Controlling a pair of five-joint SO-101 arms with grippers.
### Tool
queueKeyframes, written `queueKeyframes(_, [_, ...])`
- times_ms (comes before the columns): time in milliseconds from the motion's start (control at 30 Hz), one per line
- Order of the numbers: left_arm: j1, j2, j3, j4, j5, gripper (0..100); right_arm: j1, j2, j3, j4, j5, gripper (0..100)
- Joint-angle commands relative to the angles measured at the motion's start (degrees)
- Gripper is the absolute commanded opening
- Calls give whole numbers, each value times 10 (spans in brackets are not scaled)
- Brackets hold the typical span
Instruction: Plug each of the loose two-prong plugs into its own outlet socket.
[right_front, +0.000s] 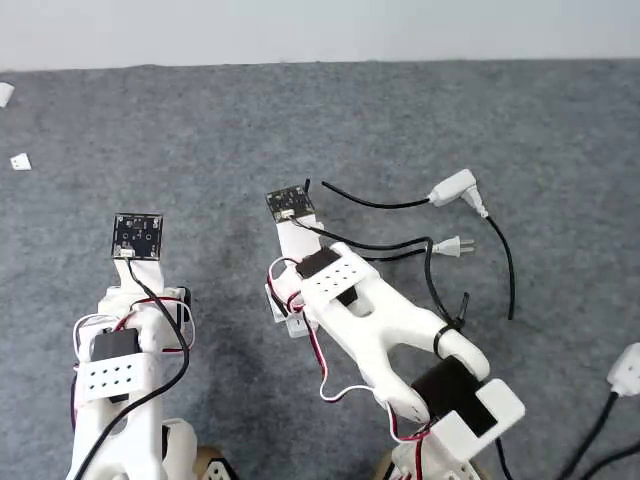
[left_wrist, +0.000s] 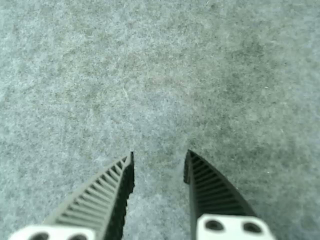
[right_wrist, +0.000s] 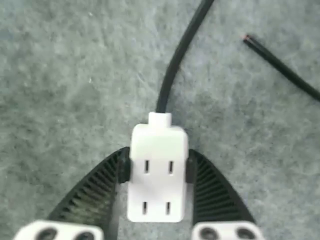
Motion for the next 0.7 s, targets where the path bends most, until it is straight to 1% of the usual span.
queueKeyframes(0, [4, -10, -4, -12, 4, 156, -4, -6, -29, 12, -4, 203])
queueKeyframes(100, [4, -10, -4, -12, 4, 156, -4, -11, -38, 18, 3, 246])
queueKeyframes(200, [4, -10, -4, -11, 4, 156, -4, -29, -64, 64, 33, 247])
queueKeyframes(333, [4, -10, -6, -9, 6, 156, 0, -55, -76, 101, 37, 247])
queueKeyframes(367, [4, -11, -7, 0, 7, 156, 4, -62, -76, 102, 37, 246])
queueKeyframes(433, [11, -11, -29, 44, 9, 155, 31, -84, -76, 121, 38, 245])
queueKeyframes(500, [40, -11, -61, 111, 47, 155, 69, -112, -78, 139, 38, 245])
queueKeyframes(567, [87, -11, -97, 182, 122, 154, 118, -142, -75, 155, 38, 235])
queueKeyframes(633, [148, -7, -129, 236, 210, 152, 178, -166, -66, 168, 37, 177])
queueKeyframes(667, [179, -5, -138, 245, 248, 152, 208, -176, -58, 167, 37, 133])
